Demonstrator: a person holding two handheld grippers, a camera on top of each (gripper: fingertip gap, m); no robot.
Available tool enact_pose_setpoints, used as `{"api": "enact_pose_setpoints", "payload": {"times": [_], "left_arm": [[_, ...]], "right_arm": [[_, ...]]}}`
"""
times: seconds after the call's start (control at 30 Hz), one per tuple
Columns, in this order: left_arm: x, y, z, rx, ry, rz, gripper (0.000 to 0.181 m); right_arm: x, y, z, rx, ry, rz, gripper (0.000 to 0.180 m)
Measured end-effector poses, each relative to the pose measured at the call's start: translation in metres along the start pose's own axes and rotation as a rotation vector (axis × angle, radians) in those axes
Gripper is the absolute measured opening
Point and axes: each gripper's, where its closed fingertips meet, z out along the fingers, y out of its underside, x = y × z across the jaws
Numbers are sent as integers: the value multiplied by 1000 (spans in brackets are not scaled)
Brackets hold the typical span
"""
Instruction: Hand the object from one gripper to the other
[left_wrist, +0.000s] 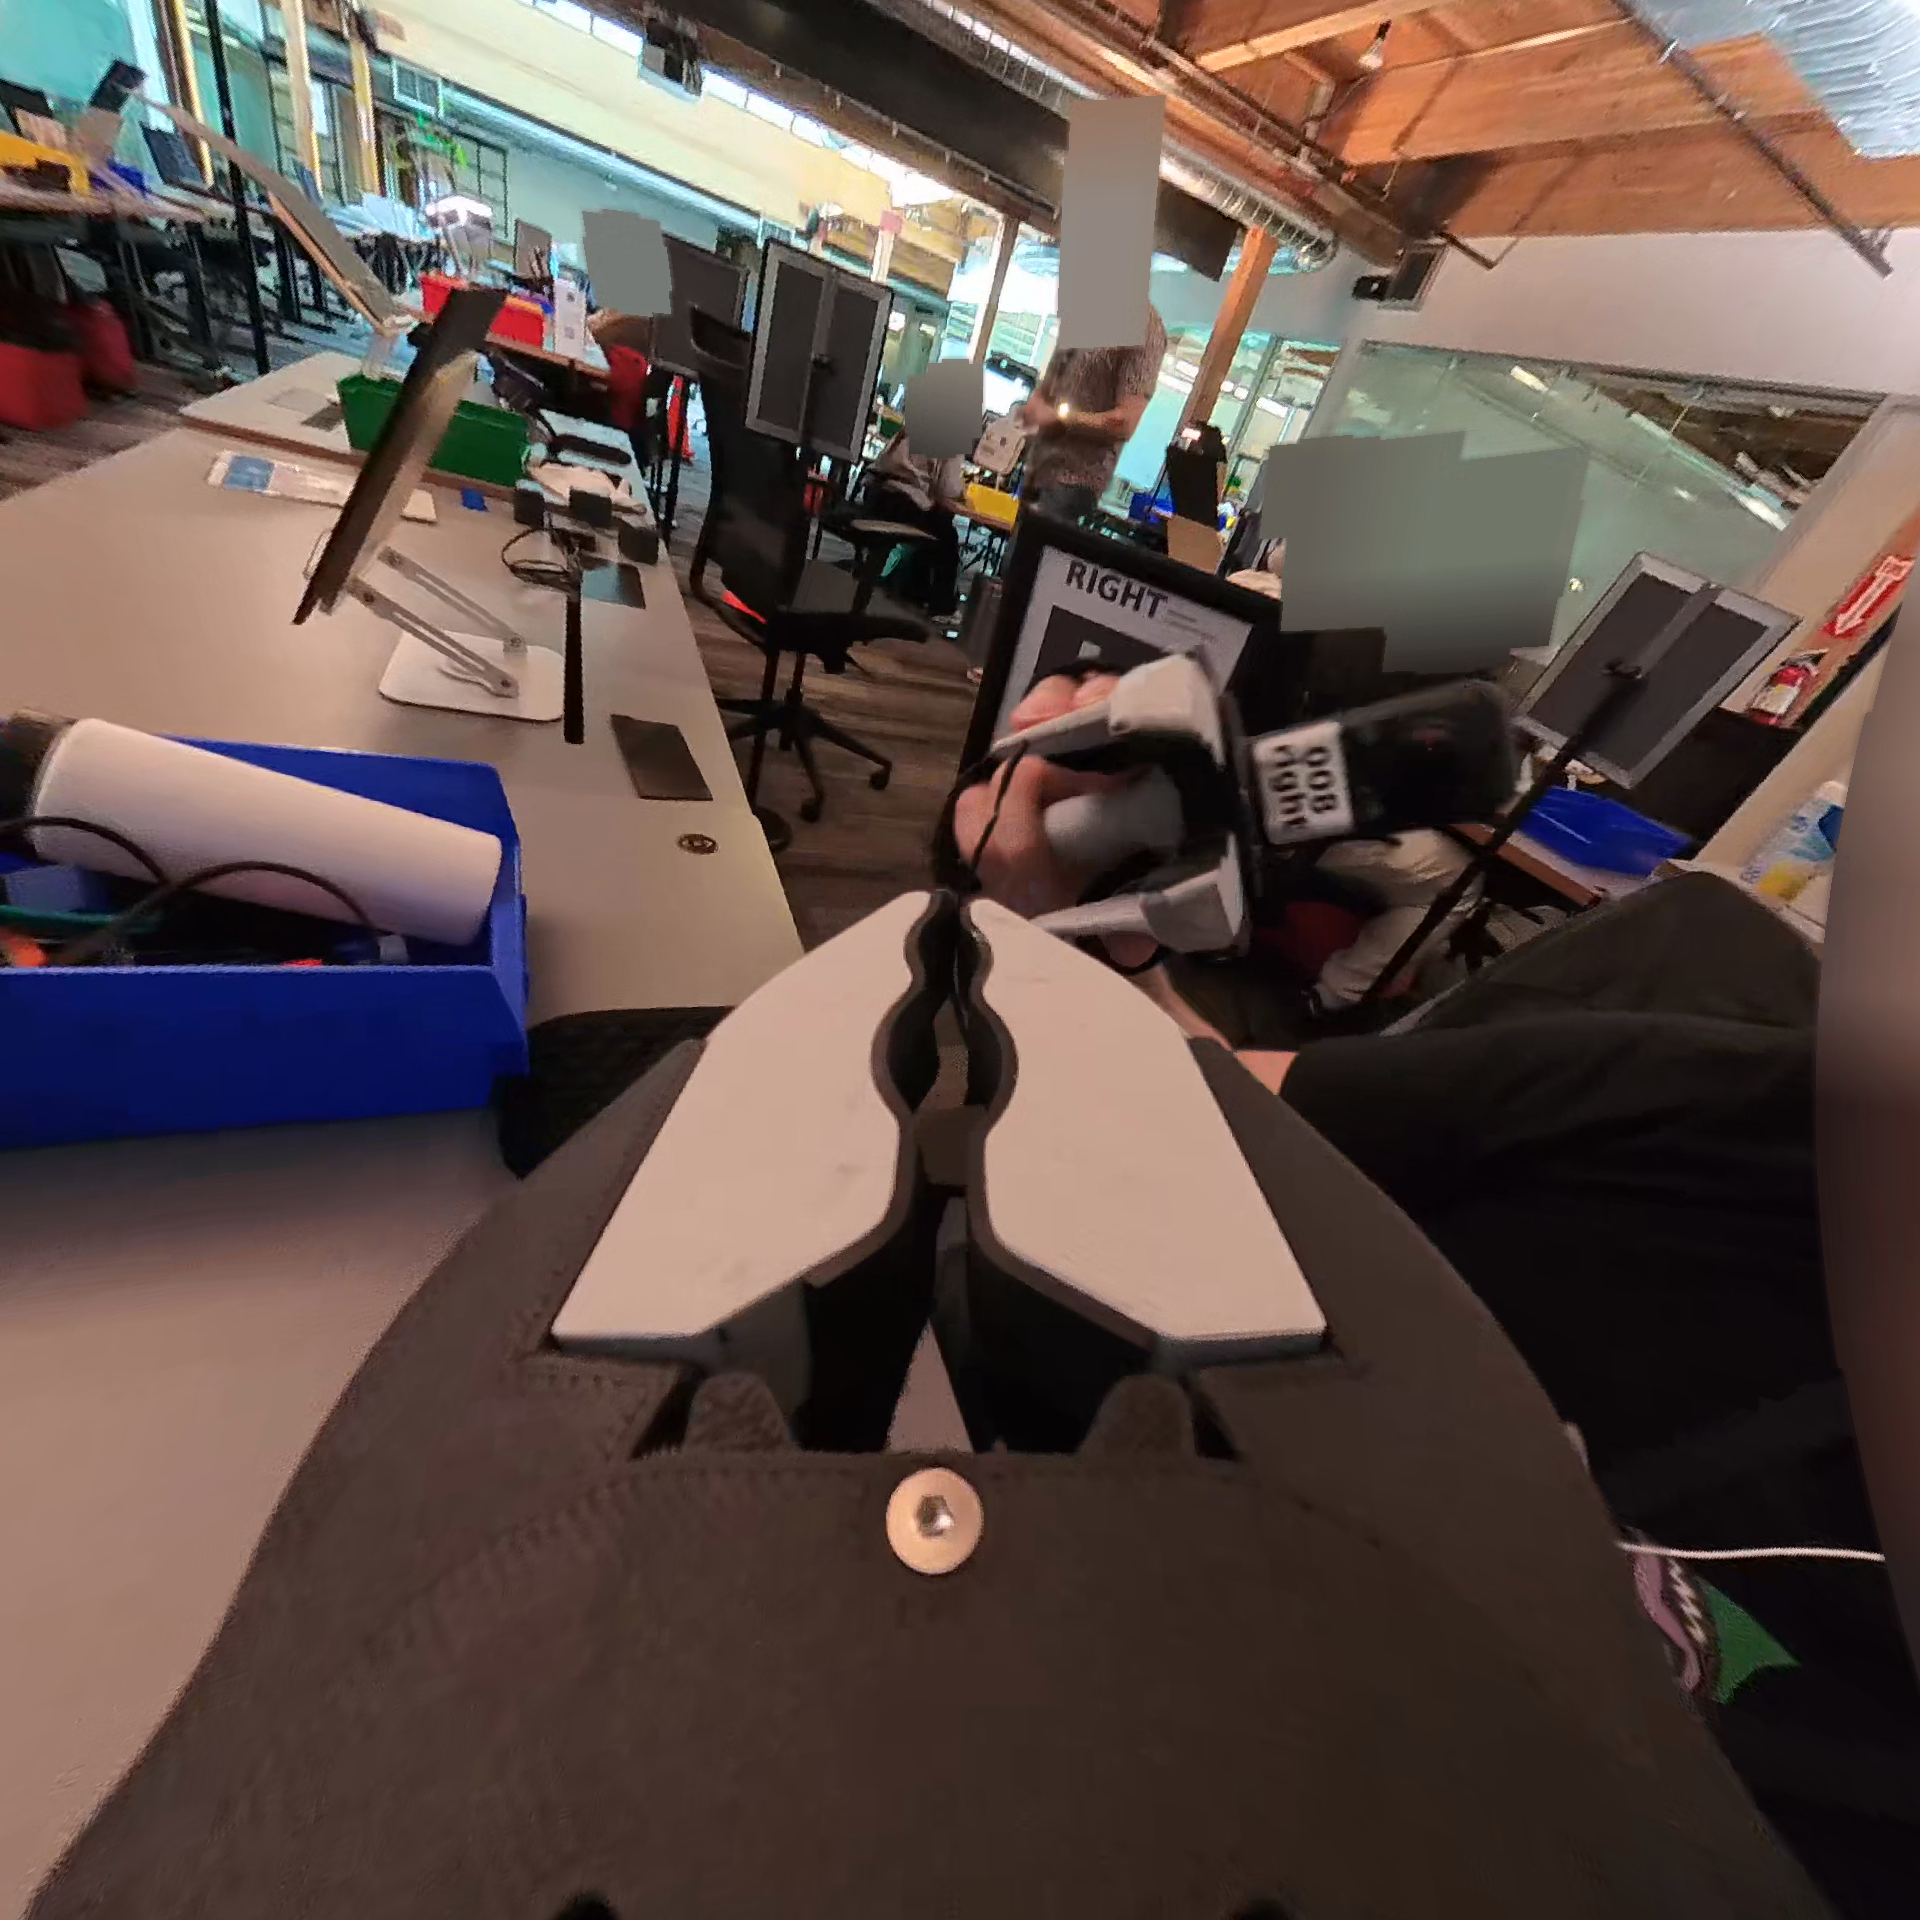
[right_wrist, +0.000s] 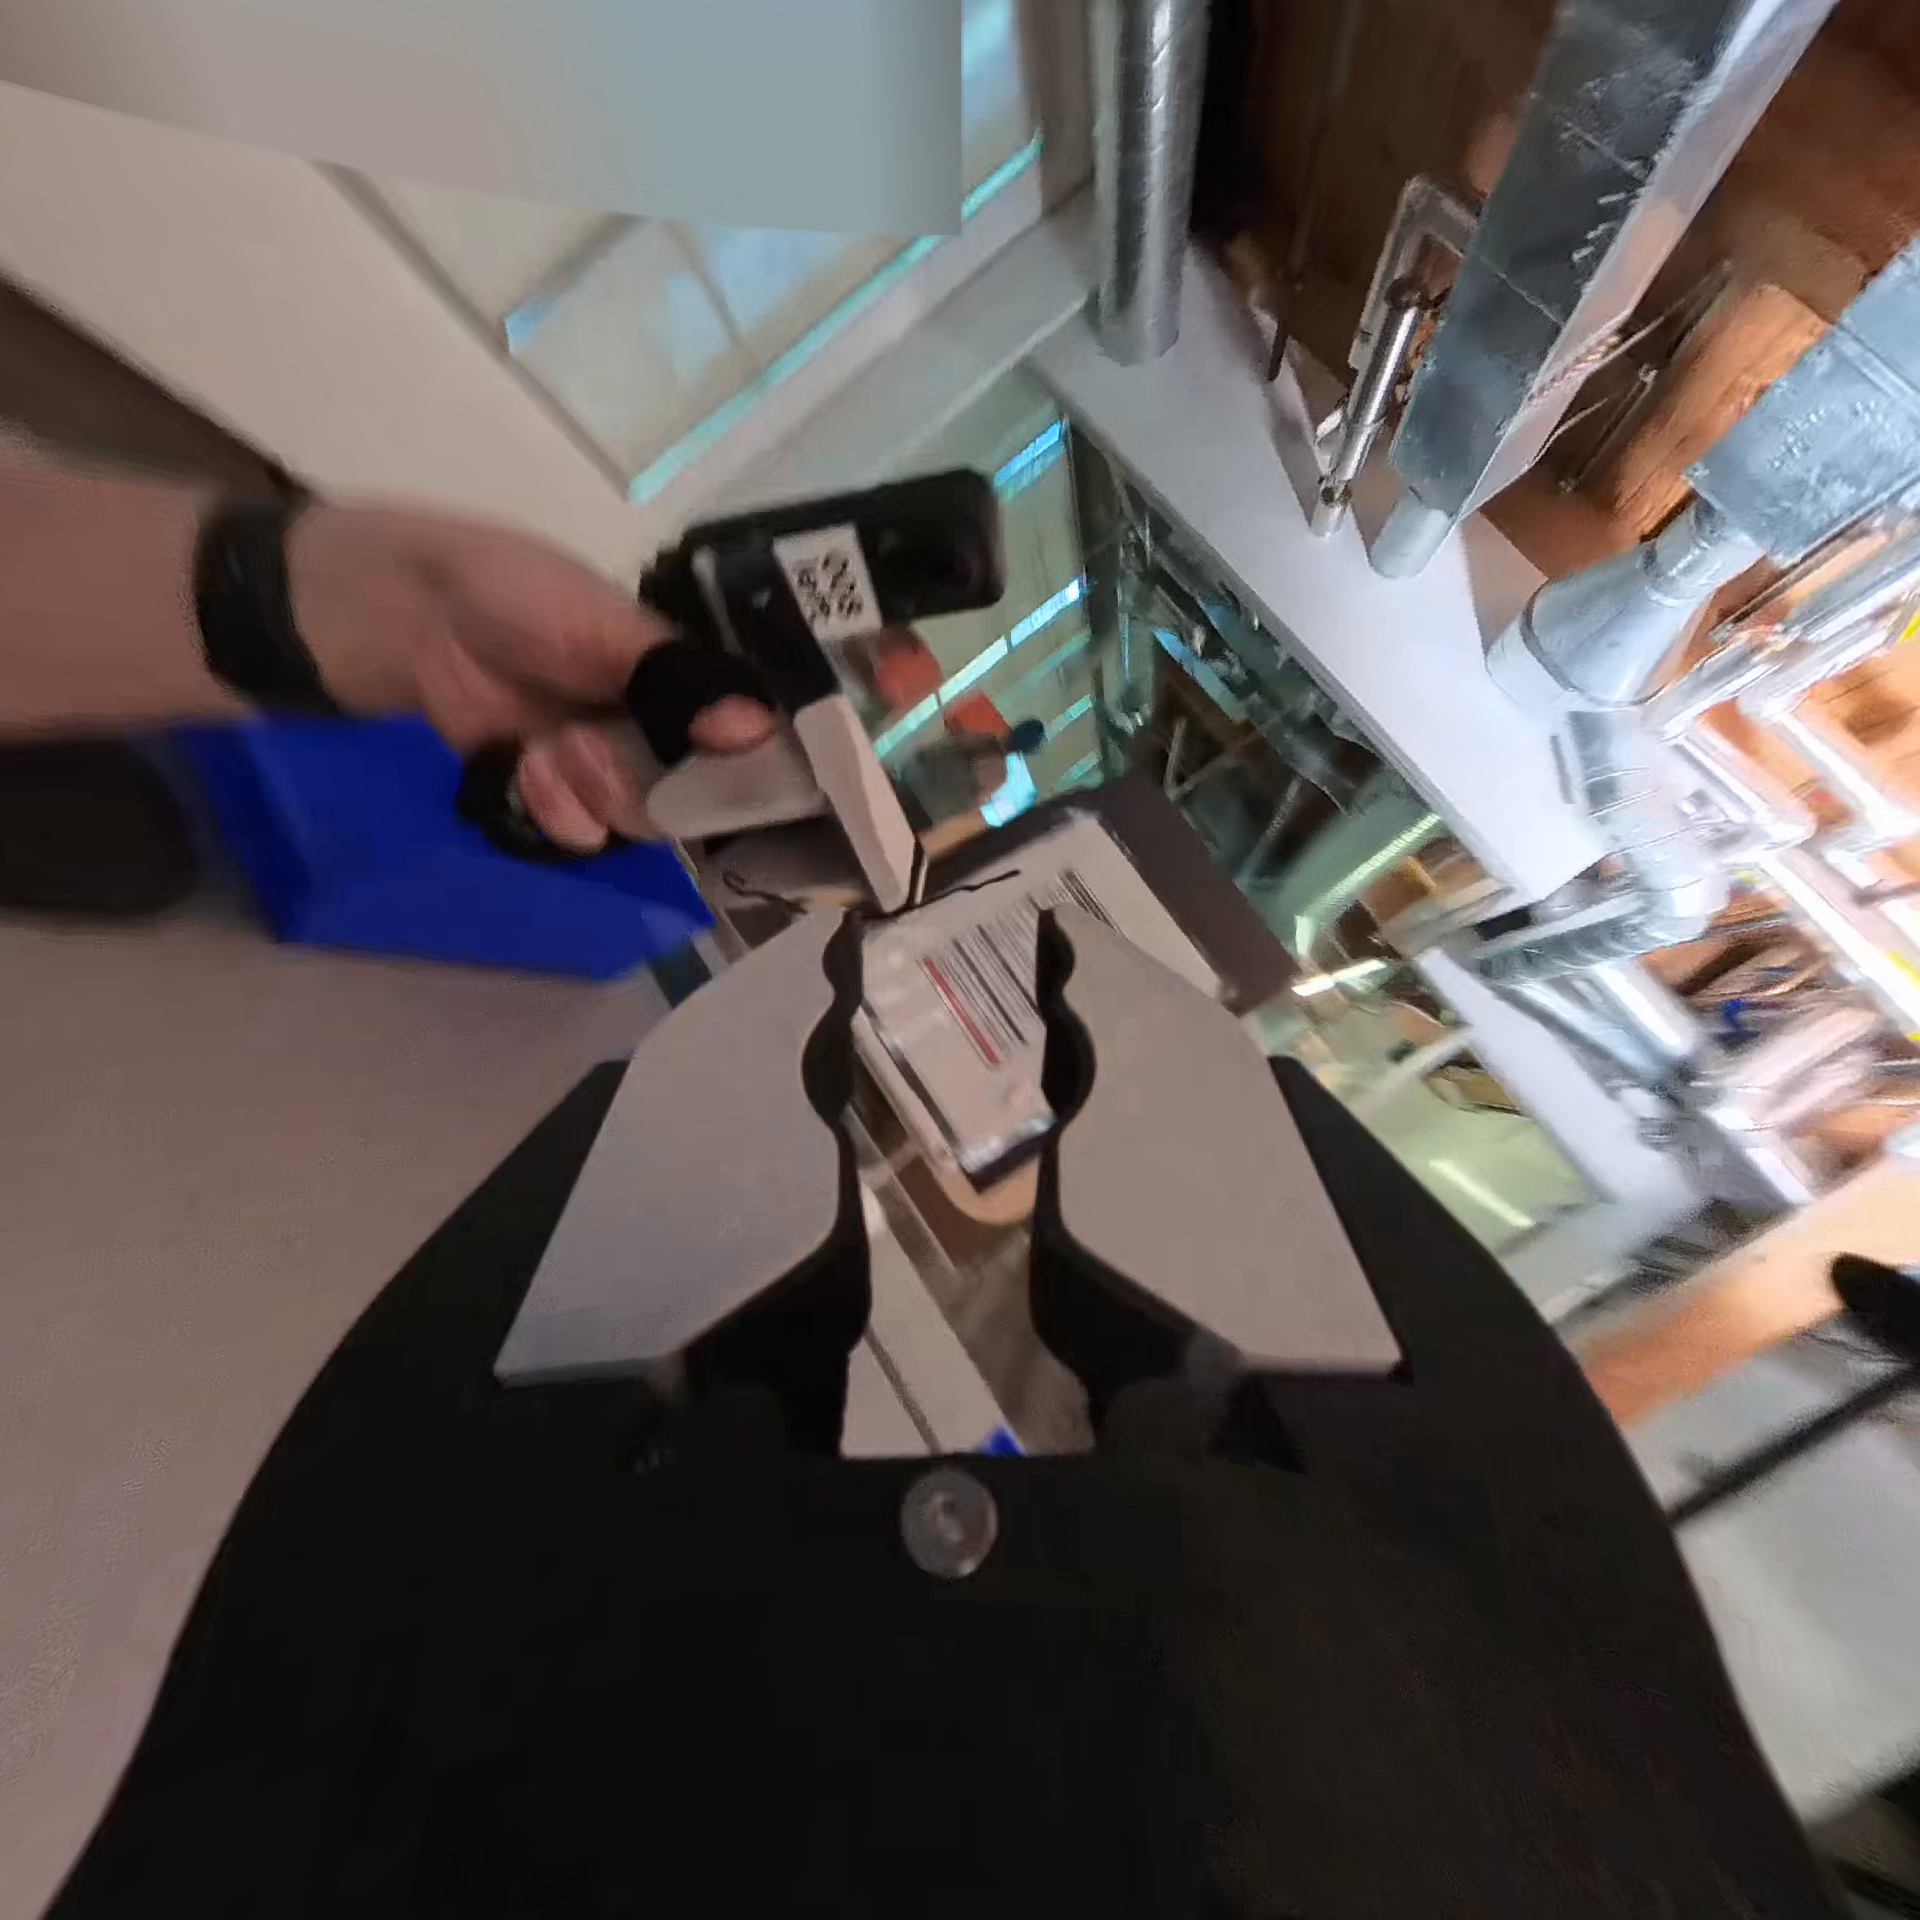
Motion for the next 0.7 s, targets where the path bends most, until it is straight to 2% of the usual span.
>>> {"api": "enact_pose_setpoints", "payload": {"times": [0.13, 0.17, 0.33, 0.5, 0.7], "left_arm": [[-1, 22, 9, -152, -24, 61, 0], [-1, 30, 10, -206, -29, 79, 0], [-1, 65, 12, -436, -55, 191, 0], [-1, 77, 12, -518, -75, 227, 0], [-1, 81, 12, -544, -78, 241, 0]], "right_arm": [[-2, 10, 3, -146, -27, -218, 38], [-8, 12, 2, -159, -83, -234, 30], [-36, 25, -11, -261, -301, -291, 14], [-53, 41, -15, -349, -383, -356, 10], [-59, 41, -15, -340, -405, -355, 5]]}}
